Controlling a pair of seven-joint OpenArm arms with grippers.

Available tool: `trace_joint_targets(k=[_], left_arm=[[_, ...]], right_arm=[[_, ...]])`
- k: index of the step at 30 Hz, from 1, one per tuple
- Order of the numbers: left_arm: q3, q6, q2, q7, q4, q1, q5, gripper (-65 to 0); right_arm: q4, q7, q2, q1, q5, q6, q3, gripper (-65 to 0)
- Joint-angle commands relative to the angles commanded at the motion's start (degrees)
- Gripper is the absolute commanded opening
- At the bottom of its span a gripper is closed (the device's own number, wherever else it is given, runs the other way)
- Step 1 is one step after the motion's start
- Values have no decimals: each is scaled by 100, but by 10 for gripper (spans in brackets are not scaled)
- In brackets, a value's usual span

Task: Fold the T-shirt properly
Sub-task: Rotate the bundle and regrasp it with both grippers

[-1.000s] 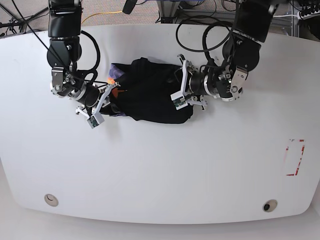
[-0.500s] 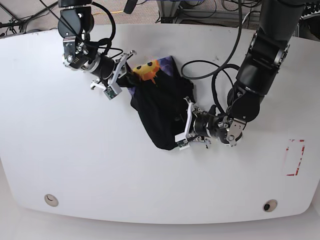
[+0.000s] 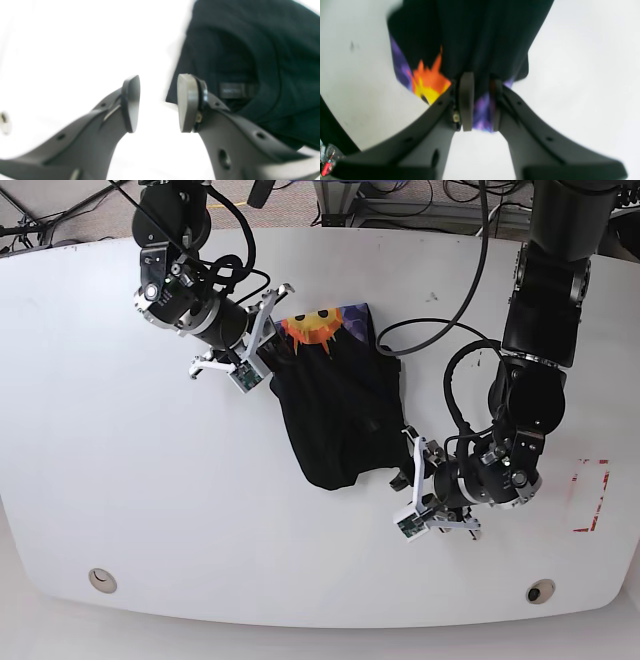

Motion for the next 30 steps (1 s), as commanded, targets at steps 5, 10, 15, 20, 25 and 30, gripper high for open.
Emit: trace_joint_targets(k=[5, 10, 15, 20, 25, 30], left_arm=[[-1020, 0, -325, 167, 633, 703, 0, -422], [-1996, 0, -536, 202, 1029, 1495, 0, -422], [-2778, 0, -633, 202, 1178, 2119, -18, -422], [-3156, 0, -642, 193, 1266, 2514, -9, -422], [-3156, 0, -633, 193, 1284, 2673, -26, -422], [-2769, 0, -510, 193, 1424, 2681, -9, -422]], right_arm=[[-149, -18, -70, 246, -44, 0, -589, -545], [-826, 44, -211, 536, -44, 0, -958, -547], [-2031, 695, -220, 774, -53, 0, -1231, -547], [-3068, 1257, -202, 958, -53, 0, -1723, -547], [-3516, 1574, -202, 1046, -35, -259, -2154, -547], [-2760, 1380, -193, 905, 0, -321, -2110, -549]])
